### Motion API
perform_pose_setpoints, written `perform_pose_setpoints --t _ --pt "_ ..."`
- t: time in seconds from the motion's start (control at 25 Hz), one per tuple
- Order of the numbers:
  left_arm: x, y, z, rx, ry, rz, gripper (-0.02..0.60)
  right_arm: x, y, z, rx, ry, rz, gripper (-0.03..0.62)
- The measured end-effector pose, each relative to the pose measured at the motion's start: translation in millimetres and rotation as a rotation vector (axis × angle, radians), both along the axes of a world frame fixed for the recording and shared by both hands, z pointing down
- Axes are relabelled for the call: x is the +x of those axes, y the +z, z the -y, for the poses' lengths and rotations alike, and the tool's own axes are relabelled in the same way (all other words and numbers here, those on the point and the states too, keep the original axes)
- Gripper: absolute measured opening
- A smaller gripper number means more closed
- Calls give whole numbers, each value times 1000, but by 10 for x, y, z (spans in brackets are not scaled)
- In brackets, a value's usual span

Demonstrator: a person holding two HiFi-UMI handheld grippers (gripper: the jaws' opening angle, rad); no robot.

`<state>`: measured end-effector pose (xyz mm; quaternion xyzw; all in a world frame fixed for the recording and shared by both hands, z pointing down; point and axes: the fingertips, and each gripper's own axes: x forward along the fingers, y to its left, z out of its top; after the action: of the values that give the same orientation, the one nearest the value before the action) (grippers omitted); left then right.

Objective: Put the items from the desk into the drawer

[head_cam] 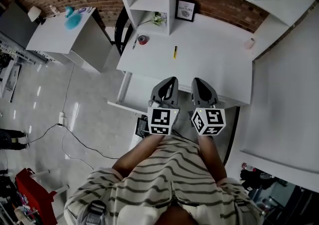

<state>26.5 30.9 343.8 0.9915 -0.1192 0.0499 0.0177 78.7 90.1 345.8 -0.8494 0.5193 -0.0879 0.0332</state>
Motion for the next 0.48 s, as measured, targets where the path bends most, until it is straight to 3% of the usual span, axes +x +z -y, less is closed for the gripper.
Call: perform_pose_setpoints --t 0.48 --pt "487 99 437 -26 17 17 6 452 68 424 -21 18 11 11"
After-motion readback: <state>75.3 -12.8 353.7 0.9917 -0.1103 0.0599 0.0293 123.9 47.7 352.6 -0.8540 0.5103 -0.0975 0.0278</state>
